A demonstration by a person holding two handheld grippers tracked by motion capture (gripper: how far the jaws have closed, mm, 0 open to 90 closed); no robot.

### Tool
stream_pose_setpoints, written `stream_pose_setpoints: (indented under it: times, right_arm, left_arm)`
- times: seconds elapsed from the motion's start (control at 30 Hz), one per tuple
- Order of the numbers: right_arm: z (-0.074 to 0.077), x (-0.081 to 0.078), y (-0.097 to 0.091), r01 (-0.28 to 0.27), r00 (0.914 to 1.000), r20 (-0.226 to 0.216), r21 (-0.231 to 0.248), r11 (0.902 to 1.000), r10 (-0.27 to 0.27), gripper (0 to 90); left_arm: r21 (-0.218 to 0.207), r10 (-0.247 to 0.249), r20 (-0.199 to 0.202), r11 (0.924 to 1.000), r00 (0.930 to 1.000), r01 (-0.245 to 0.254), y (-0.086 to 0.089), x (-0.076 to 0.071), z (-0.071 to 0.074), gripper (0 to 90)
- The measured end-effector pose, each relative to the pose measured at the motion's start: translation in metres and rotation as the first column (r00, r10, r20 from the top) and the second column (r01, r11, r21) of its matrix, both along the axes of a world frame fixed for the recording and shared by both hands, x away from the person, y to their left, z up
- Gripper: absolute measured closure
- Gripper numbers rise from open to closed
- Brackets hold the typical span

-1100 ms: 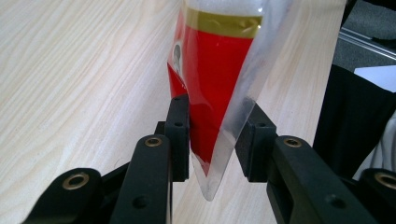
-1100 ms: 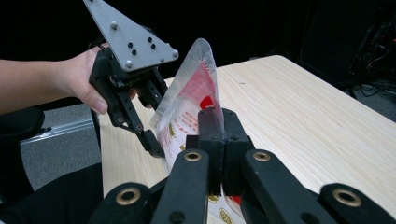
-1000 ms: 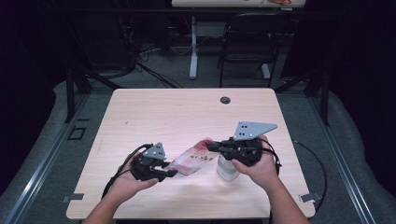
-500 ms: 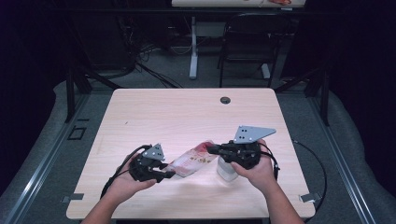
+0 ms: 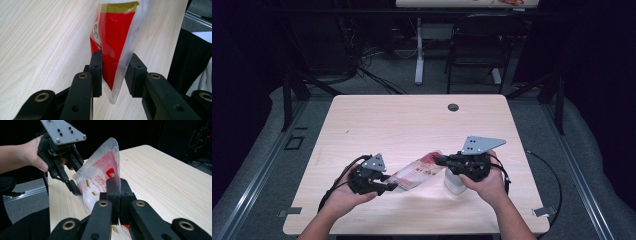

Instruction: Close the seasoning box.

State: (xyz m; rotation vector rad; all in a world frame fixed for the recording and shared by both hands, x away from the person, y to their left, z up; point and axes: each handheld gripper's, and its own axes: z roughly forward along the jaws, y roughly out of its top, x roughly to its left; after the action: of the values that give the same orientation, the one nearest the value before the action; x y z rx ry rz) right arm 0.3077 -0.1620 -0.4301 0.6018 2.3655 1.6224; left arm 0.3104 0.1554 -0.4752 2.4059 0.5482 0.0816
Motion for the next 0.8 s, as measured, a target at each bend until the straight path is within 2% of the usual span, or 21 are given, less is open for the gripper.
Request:
stream_pose_setpoints:
  times: [0.2, 0.8]
  right_arm:
    - [-0.003, 0.0, 0.0, 0.009, 1.0, -0.001, -0.015, 0.9999, -0.009, 90.0]
    - [-0.012, 0.003, -0.007, 0.043, 0.9986, -0.031, -0.017, 0.9989, -0.044, 89.9]
  left_arm:
    - [-0.011, 0.006, 0.003, 0.9999, 1.0, -0.006, 0.003, 0.0, 0.001, 70.5]
    - [-0.031, 0.016, 0.021, 0.9994, 0.9997, -0.015, 0.006, 0.0, 0.009, 71.1]
